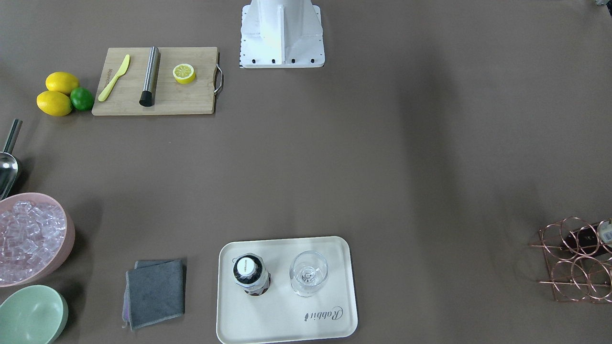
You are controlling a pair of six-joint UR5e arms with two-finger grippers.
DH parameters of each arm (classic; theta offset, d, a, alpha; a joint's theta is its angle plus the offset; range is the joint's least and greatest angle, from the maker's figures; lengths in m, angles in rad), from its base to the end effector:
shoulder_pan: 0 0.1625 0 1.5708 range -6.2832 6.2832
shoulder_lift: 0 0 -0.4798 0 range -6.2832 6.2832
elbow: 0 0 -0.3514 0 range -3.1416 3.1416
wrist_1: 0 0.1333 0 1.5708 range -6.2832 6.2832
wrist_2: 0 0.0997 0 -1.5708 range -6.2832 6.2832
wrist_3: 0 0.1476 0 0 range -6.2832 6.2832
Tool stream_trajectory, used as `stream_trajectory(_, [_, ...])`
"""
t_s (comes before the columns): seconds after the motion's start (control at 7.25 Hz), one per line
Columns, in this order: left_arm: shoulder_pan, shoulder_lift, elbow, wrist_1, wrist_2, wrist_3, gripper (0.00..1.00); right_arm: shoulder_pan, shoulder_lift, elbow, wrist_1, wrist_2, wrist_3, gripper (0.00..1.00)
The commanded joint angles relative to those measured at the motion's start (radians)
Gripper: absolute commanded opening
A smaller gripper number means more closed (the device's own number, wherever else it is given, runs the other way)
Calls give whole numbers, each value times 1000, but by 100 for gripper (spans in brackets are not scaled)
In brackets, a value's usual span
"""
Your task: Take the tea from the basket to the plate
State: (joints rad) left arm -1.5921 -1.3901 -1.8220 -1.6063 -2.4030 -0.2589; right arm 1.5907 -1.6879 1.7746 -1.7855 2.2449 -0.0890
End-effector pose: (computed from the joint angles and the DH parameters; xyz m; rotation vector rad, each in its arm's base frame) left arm -0.0321 -0.3734 0.6980 0.0006 0.8391 -0.2195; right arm 0.0487 -0.3773 0.7357 -0.0863 -0.6788 -0.0232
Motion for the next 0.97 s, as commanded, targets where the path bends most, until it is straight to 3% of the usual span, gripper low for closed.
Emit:
stream_trajectory(0.0, [1, -1, -11, 26, -1, 0, 98, 0, -1, -1, 0, -8, 0, 100])
stream_trajectory(0.83, [1, 0, -13, 28, 2, 0, 98, -2, 2, -3, 0, -7, 3, 100])
